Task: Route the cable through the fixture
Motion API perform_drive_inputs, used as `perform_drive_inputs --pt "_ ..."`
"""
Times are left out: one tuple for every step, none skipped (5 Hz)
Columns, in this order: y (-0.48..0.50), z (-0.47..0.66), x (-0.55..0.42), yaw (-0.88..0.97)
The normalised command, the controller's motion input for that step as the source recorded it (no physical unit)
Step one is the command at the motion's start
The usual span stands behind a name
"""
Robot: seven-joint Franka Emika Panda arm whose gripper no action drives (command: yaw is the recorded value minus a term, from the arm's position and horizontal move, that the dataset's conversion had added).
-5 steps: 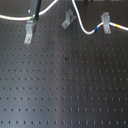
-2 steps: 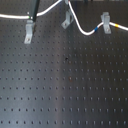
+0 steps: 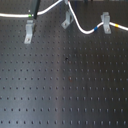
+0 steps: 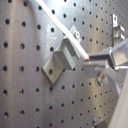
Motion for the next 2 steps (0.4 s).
perform_drive_inputs --pt "0.07 0.27 -0.269 0.15" --pt "0.083 0.16 -0.071 0.17"
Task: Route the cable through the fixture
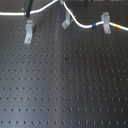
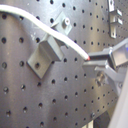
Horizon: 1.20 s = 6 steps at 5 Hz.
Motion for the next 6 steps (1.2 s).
perform_drive_inputs --pt "-0.084 0.22 0.035 0.0" --pt "-0.261 0.29 -0.033 -0.23" --pt "-0.25 0.26 -0.024 -0.28" --pt "-0.082 0.23 -0.033 -0.14" --pt "0.046 0.02 -0.051 0.04" --pt "0.029 0.24 0.028 0.04"
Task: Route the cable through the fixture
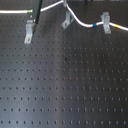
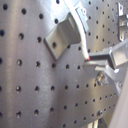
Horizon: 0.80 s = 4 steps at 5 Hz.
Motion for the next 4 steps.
perform_drive_inputs --pt "0.019 0.64 0.022 0.07" --pt "0.106 0.44 -0.035 0.15" --pt "0.312 0.0 0.12 0.18" --pt "0.33 0.06 0.219 0.19"
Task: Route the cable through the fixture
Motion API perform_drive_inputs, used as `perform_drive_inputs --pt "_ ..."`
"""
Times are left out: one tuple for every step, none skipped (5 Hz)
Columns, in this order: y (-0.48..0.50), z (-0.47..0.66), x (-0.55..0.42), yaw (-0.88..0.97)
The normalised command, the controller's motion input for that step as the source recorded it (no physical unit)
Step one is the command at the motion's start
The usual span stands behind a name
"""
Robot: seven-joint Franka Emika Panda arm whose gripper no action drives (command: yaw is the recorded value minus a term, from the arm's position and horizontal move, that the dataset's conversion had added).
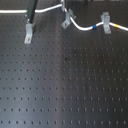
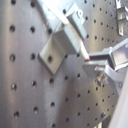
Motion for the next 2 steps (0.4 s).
perform_drive_inputs --pt "0.139 0.32 0.153 0.07" --pt "-0.141 0.36 -0.058 -0.05"
